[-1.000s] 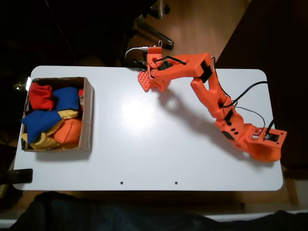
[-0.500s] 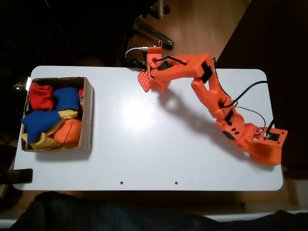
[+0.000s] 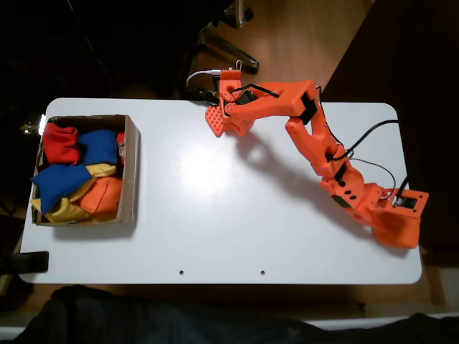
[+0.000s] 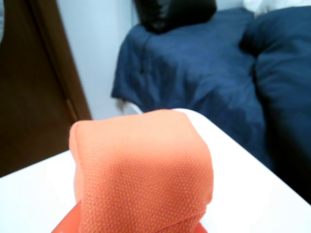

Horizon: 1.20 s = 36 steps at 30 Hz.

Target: Grasp a bag and put it in the box.

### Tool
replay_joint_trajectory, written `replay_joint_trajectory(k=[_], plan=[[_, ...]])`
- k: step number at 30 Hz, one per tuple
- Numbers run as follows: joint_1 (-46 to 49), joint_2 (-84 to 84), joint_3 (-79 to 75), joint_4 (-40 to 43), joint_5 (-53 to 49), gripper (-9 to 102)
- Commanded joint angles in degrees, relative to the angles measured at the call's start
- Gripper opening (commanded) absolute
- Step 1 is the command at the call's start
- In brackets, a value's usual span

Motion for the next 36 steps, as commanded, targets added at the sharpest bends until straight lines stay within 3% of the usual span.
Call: replay_joint_trajectory(k=[1, 15, 36], plan=[[-0.18, 0.53, -1.49, -1.58, 0.09, 18], [-0.79, 1.23, 0.62, -5.19, 0.18, 11], [-0.26, 7.47, 6.06, -6.06, 4.39, 9]])
